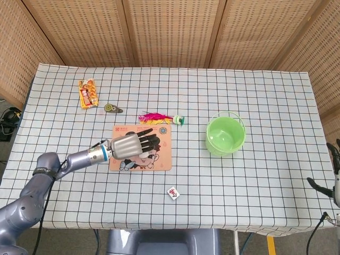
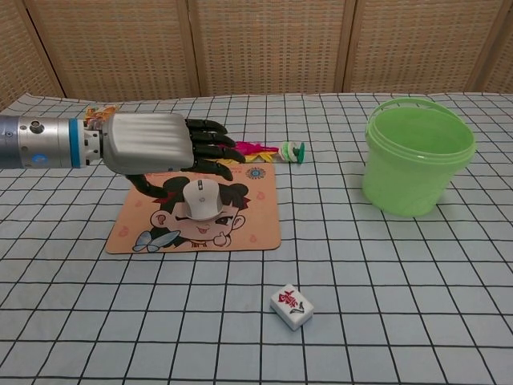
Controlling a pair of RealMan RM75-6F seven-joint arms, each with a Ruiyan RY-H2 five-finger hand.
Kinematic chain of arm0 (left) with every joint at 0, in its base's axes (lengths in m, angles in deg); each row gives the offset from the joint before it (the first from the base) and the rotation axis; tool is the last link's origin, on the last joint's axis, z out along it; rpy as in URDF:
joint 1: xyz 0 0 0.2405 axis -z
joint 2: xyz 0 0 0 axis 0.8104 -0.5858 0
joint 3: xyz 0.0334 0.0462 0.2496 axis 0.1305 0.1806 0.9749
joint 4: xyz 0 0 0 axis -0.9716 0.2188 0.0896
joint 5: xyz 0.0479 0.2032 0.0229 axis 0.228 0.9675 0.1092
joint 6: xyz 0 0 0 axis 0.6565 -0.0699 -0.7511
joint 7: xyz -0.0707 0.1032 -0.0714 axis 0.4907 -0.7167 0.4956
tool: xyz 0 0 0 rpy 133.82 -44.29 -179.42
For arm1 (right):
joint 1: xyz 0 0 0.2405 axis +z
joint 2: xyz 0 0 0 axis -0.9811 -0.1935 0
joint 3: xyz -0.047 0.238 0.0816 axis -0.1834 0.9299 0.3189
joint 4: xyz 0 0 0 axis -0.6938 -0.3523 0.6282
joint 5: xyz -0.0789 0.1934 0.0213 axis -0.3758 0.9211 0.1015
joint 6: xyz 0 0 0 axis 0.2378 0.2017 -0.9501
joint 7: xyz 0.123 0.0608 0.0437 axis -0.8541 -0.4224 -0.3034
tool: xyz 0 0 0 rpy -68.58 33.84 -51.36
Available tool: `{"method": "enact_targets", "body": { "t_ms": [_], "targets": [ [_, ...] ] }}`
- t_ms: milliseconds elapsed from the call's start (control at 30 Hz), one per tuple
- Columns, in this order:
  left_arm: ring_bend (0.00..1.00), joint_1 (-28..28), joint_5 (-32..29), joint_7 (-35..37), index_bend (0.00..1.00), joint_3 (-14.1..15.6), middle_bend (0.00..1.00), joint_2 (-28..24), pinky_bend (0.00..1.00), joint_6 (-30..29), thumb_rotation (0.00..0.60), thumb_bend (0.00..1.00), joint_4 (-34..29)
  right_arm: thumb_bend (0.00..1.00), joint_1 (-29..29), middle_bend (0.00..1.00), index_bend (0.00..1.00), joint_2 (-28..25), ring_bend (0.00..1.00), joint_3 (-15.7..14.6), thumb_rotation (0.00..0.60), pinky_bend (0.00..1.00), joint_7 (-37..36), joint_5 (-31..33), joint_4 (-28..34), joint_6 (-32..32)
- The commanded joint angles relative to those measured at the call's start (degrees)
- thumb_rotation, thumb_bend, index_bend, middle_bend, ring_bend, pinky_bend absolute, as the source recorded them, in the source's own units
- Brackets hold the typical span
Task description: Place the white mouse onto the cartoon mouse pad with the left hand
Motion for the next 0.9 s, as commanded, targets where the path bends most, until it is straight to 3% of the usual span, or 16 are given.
{"method": "enact_targets", "body": {
  "t_ms": [33,233,400,667,767,900],
  "targets": [
    [0.0,-1.2,-1.3,-0.3,0.14,-1.0,0.0,-1.3,0.04,-2.1,0.6,0.34,-1.8,0.08,0.0,0.0,0.13,-0.1,0.0,-0.1,0.6,0.0,-0.1,-0.1,0.1,0.0],
    [0.0,-5.6,-6.0,-0.6,0.14,-4.8,0.0,-5.0,0.04,-8.0,0.6,0.32,-8.9,0.08,0.1,0.0,0.13,-0.2,0.0,-0.4,0.6,0.0,-0.3,-0.5,0.3,-0.4],
    [0.0,-12.6,-11.4,-7.2,0.12,-7.9,0.0,-12.1,0.01,-12.8,0.6,0.3,-24.9,0.08,0.2,0.0,0.13,-0.2,0.0,-1.0,0.6,0.0,0.1,-1.7,0.7,-0.2],
    [0.0,-26.8,-21.2,-30.3,0.05,-7.4,0.0,-23.9,0.0,-17.5,0.6,0.27,-58.7,0.08,0.5,0.0,0.13,-0.5,0.0,-2.2,0.6,0.0,1.8,-3.0,1.7,-1.0],
    [0.0,-31.8,-23.8,-33.3,0.02,-6.9,0.0,-24.3,0.0,-20.9,0.6,0.24,-64.5,0.08,0.6,0.0,0.13,-0.7,0.0,-2.5,0.6,0.0,2.6,-3.4,2.2,-1.1],
    [0.0,-37.7,-26.0,-33.4,0.0,-6.0,0.0,-23.2,0.0,-24.3,0.6,0.2,-66.8,0.08,0.8,0.0,0.13,-0.9,0.0,-3.1,0.6,0.0,3.9,-3.3,2.7,-2.3]
  ]
}}
